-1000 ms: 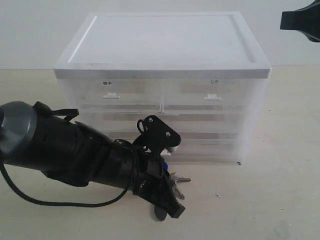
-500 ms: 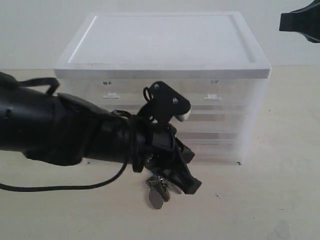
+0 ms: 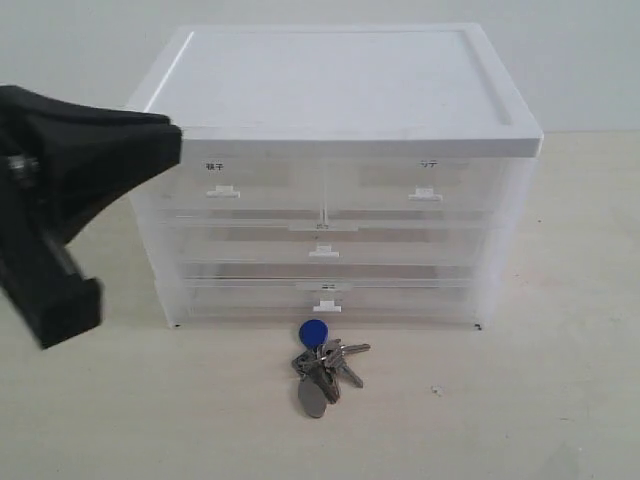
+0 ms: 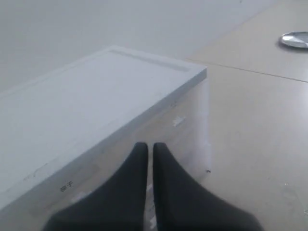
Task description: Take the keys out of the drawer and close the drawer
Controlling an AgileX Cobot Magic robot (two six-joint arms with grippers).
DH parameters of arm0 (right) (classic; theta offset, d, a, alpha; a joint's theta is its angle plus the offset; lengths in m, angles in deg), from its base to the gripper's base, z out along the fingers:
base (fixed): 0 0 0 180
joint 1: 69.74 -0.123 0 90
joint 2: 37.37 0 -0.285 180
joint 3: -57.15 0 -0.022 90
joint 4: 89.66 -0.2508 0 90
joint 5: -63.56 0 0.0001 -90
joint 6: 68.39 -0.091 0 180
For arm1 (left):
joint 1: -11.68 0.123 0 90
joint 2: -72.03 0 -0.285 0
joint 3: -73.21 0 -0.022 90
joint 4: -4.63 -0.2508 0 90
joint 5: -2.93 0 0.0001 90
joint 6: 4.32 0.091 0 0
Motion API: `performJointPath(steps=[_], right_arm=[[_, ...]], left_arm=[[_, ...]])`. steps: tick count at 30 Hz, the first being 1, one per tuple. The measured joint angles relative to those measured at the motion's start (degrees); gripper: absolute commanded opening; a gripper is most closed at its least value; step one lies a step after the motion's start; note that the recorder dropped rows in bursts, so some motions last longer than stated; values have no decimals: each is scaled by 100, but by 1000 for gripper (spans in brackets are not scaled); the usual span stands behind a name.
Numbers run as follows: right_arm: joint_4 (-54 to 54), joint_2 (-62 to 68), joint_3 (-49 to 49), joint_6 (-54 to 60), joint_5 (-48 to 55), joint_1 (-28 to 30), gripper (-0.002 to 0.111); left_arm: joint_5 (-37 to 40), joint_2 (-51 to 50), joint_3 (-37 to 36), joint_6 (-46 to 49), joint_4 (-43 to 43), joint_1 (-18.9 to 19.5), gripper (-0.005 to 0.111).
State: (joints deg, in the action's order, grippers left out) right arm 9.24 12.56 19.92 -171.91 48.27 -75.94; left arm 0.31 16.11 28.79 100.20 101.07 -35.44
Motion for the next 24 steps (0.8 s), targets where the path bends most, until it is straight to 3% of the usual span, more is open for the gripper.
performJointPath(steps=[11,24], right_arm=[[-115,-1999,-1039,-231,-62,0,0],[-113,-3253,-2290,-607,-398,0,0]], left_arm=[[117,1565,-882,-713,0,0,5],[490,1855,-1186,-805,13,0,5]])
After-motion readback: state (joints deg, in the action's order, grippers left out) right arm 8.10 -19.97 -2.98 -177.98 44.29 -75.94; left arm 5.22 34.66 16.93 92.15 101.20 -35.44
